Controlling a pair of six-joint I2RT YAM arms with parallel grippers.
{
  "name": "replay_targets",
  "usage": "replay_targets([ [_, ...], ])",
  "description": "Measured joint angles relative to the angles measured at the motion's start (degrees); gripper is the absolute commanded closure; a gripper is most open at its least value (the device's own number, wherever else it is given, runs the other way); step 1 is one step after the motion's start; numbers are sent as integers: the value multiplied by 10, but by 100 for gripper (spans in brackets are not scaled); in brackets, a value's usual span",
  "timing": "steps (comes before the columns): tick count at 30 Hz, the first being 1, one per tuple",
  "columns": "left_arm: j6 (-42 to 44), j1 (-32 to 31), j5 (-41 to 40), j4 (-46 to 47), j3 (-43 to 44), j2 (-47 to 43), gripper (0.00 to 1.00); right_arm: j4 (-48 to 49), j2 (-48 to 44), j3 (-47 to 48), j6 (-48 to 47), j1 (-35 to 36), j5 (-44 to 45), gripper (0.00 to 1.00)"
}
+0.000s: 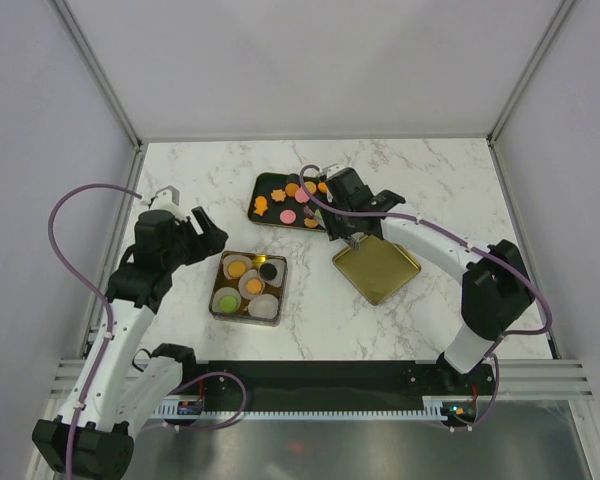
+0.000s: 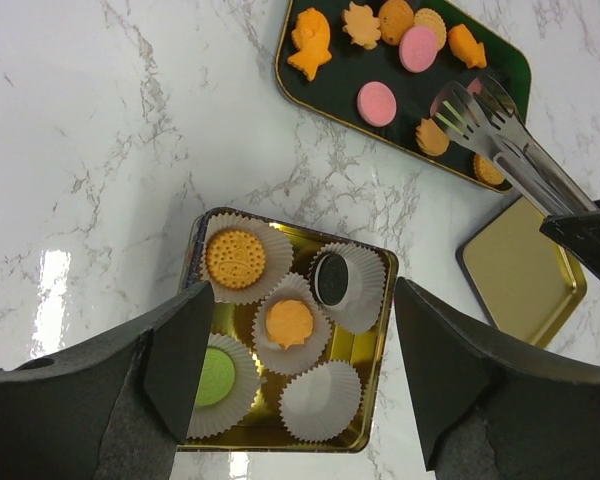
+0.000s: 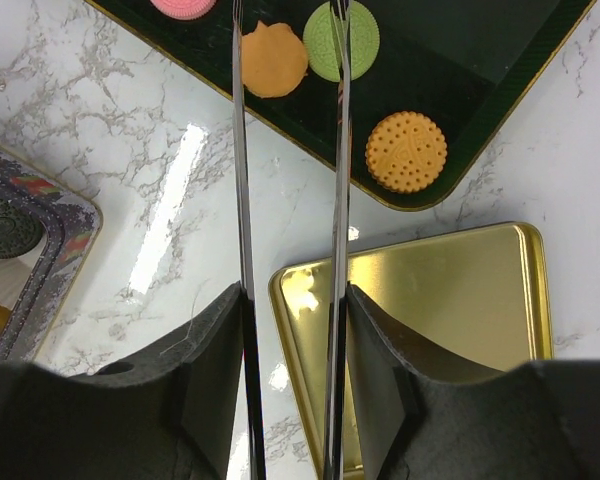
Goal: Pack the cookies
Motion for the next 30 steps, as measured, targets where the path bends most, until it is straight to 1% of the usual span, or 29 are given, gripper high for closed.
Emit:
replay_targets([
  [13,3,0,-4,3,-6,0,19,16,1,-29,3,0,-33,50],
  [30,4,0,-4,4,-6,0,19,21,1,-43,5,0,-33,50],
])
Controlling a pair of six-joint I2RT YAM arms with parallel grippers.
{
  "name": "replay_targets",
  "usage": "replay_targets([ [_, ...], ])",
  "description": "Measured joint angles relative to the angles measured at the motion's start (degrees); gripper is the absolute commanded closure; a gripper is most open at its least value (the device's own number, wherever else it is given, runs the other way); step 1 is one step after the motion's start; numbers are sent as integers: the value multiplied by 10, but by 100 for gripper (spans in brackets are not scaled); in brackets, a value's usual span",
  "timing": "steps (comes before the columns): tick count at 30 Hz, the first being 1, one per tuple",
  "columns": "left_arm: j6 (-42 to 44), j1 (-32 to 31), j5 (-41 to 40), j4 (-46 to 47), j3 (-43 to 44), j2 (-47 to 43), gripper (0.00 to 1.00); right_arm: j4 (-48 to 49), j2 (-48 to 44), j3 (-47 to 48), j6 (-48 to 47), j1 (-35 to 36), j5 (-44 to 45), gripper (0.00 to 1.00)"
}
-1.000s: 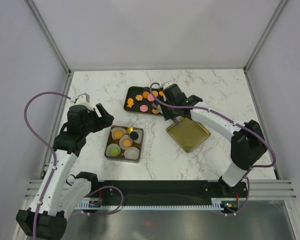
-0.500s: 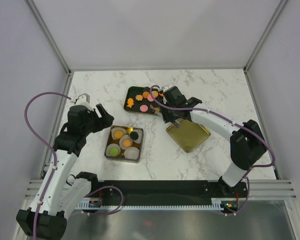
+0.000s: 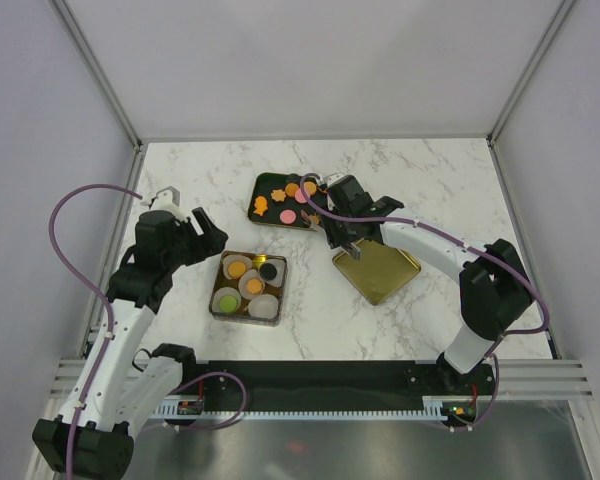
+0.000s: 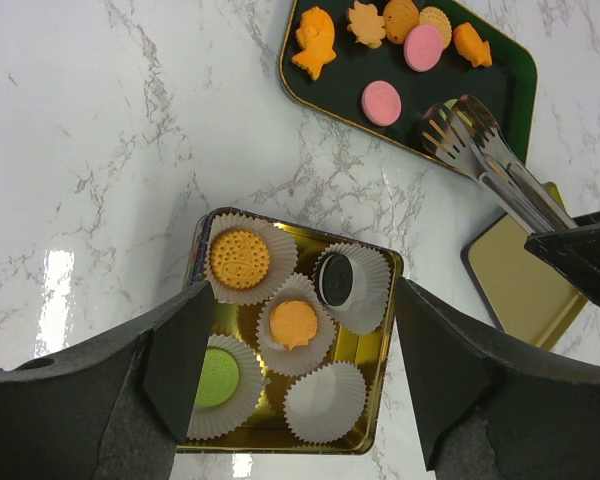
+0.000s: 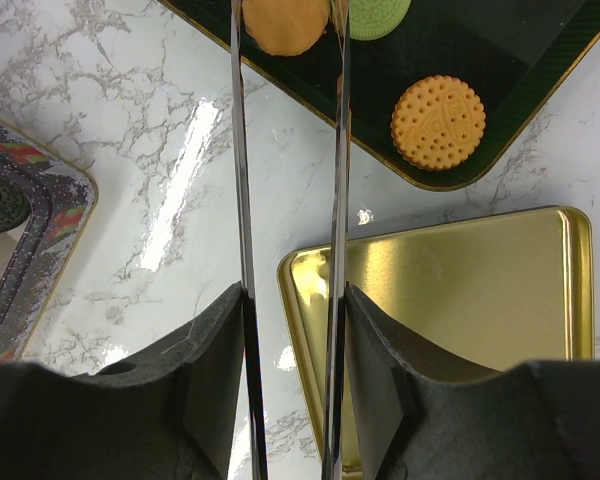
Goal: Pack the cookies
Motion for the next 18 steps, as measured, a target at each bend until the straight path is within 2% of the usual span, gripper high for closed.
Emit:
replay_targets([
  [18,0,0,0,0,0,1,19,0,0,0,0,-2,-1,52],
])
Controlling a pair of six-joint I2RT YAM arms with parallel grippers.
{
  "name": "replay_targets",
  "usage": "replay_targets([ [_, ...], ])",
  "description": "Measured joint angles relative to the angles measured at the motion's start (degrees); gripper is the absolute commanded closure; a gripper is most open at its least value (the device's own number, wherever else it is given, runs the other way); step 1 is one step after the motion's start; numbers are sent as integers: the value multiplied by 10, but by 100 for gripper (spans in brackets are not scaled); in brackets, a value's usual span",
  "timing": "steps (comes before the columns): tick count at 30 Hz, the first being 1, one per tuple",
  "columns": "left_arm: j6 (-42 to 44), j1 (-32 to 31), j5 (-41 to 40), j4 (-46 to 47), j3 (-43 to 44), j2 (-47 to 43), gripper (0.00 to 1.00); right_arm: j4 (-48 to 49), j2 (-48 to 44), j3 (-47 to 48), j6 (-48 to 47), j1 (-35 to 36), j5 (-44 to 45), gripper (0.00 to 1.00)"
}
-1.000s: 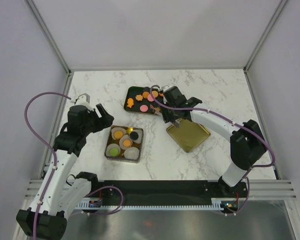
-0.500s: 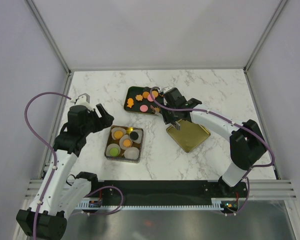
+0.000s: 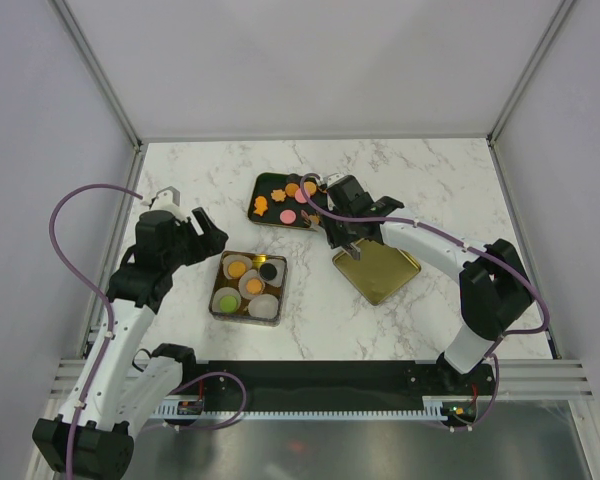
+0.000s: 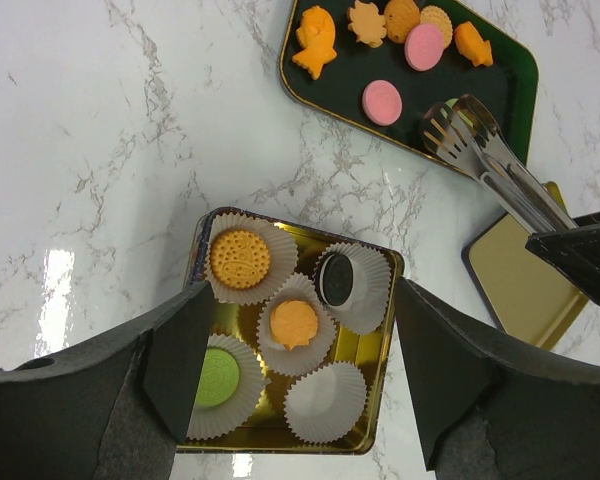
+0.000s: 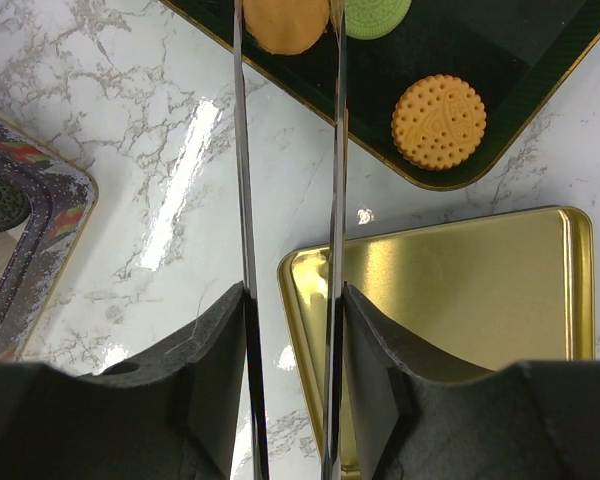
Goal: Pack the cookies
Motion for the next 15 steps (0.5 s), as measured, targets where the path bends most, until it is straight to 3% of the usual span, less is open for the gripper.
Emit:
replay_targets([
  [15,0,0,-1,0,0,0,19,-5,0,10,0,-6,-4,58],
])
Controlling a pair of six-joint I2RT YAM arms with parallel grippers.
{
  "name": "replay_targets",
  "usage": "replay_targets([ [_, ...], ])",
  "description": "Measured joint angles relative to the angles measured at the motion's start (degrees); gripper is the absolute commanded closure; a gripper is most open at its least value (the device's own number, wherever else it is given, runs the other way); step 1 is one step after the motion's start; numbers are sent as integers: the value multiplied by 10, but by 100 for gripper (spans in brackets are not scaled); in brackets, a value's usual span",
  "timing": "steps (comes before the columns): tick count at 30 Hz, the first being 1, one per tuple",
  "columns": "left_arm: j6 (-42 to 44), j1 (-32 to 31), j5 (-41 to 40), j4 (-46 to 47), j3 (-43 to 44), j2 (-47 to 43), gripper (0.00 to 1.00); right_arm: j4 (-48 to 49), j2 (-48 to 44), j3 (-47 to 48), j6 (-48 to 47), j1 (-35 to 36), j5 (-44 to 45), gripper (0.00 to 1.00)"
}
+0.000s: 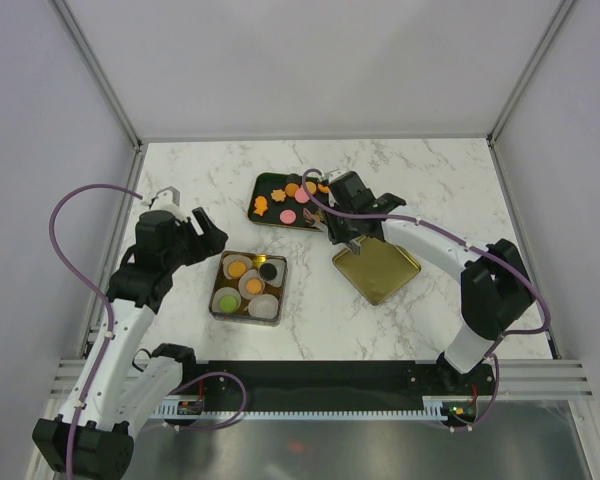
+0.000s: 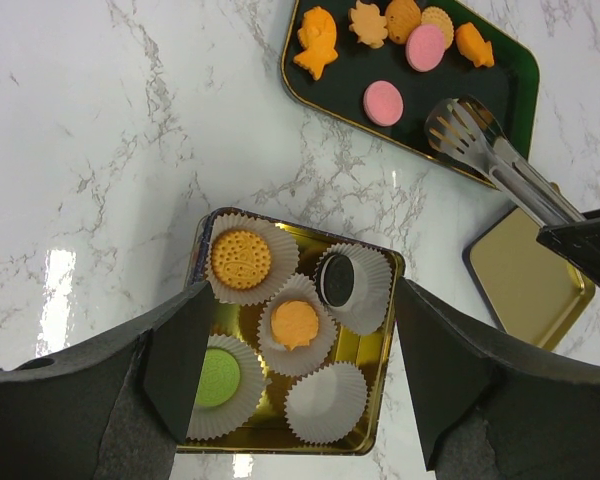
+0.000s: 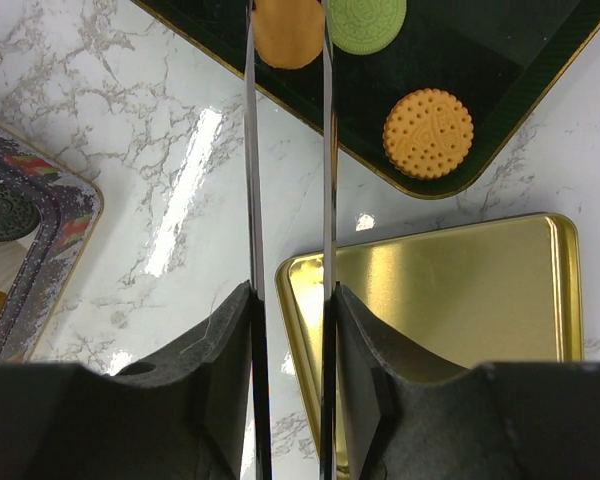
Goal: Pack the cookies
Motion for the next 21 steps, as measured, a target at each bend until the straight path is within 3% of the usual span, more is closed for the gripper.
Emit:
replay_targets([
  [14,0,0,-2,0,0,0,19,-3,-4,37,0,-8,-2,58],
  [21,0,0,-3,0,0,0,19,-21,-56,36,0,10,-19,59],
])
